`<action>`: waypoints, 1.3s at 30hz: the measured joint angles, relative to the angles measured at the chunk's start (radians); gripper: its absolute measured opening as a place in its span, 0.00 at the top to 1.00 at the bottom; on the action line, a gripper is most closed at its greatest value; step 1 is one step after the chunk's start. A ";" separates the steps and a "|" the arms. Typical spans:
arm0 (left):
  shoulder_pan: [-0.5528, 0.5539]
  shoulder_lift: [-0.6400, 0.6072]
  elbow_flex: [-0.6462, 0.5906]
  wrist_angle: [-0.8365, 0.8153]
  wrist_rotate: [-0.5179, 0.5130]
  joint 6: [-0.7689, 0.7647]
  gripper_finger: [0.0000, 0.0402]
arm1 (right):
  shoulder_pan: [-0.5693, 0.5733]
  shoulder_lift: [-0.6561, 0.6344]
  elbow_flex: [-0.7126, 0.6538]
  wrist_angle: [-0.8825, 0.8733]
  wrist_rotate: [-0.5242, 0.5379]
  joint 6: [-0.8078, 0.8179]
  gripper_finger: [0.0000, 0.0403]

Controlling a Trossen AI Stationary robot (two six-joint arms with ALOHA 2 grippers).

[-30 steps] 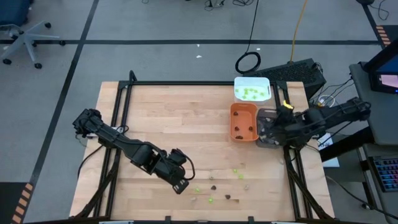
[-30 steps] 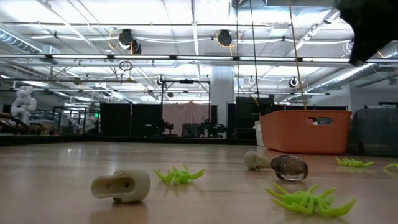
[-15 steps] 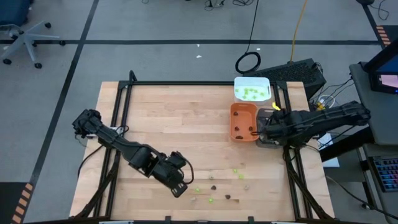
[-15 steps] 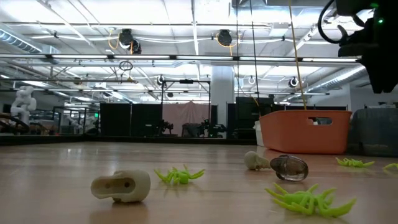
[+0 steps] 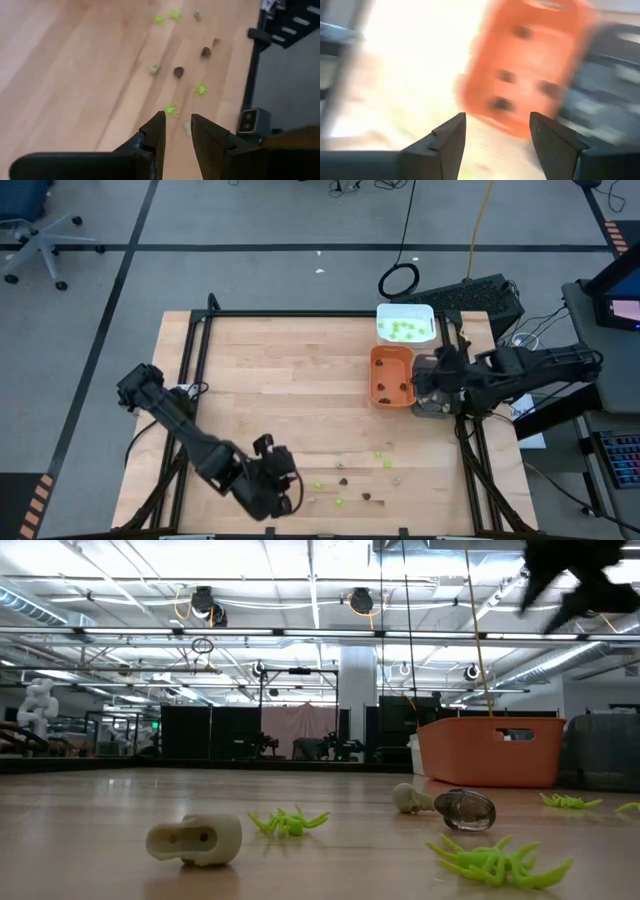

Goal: Sort Halloween decoration
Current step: Put the green spider toy into the white bin

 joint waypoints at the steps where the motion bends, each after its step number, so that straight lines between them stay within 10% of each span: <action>1: -0.008 0.014 0.000 0.015 -0.006 0.011 0.77 | 0.004 -0.001 0.001 0.065 0.013 -0.024 0.49; 19: -0.022 0.230 0.000 0.256 0.154 0.005 0.57 | 0.155 0.219 0.000 0.636 -0.017 -0.277 0.52; 39: 0.038 0.227 0.000 0.238 0.237 0.015 0.56 | 0.360 0.675 -0.001 0.375 -0.338 0.137 0.52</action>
